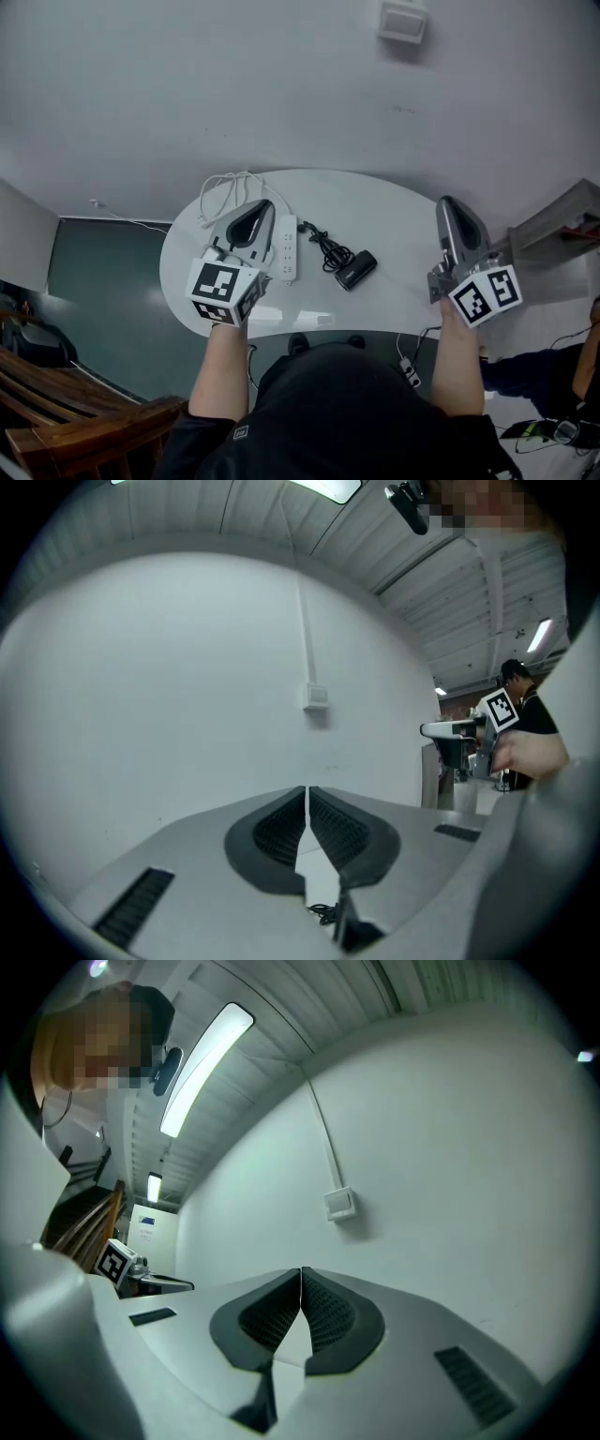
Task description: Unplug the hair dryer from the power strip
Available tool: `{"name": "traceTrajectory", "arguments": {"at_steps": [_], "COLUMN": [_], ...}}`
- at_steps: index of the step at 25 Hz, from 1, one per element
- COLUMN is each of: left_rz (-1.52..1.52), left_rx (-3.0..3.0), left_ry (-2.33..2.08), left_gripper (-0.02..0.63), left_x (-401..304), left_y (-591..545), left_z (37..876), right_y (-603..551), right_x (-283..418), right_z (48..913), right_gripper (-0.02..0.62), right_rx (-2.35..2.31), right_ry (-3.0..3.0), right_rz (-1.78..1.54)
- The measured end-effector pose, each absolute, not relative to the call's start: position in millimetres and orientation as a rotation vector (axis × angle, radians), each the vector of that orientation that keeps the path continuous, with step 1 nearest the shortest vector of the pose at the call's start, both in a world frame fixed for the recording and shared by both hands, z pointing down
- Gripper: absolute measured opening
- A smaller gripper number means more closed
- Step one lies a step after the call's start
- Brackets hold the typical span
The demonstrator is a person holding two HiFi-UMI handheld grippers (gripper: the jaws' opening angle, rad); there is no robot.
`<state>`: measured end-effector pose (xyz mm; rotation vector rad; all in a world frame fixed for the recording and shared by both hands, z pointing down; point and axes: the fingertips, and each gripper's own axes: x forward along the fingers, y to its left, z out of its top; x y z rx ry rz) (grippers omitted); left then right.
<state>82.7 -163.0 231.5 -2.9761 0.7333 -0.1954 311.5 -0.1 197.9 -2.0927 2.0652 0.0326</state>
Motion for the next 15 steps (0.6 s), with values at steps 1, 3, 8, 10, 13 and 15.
{"name": "traceTrajectory", "arguments": {"at_steps": [1, 3, 8, 10, 13, 15], "left_rz": [-0.182, -0.176, -0.232, -0.236, -0.224, -0.221], "left_rx": [-2.981, -2.988, -2.941, -2.934, -2.940, -2.942], "left_ry": [0.741, 0.751, 0.734, 0.725, 0.724, 0.722], "left_gripper": [0.023, 0.023, 0.023, 0.023, 0.023, 0.023], "left_x": [83.3, 86.6, 87.4, 88.5, 88.0, 87.7], "left_y": [-166.6, -171.5, -165.7, -166.1, -168.5, -170.1], "left_z": [231.2, 234.2, 240.7, 240.2, 238.3, 237.3], "right_y": [-2.1, -7.2, -9.9, -10.1, -13.0, -15.6], "right_x": [312.0, 310.1, 303.1, 307.6, 309.7, 307.1], "right_z": [198.7, 201.5, 202.3, 200.6, 199.3, 197.8], "right_gripper": [0.035, 0.035, 0.035, 0.035, 0.034, 0.034], "right_rx": [-2.103, -2.100, -2.074, -2.080, -2.083, -2.078], "right_ry": [2.058, 2.054, 2.069, 2.058, 2.068, 2.088], "right_rz": [0.049, 0.059, 0.055, 0.058, 0.058, 0.063]}}
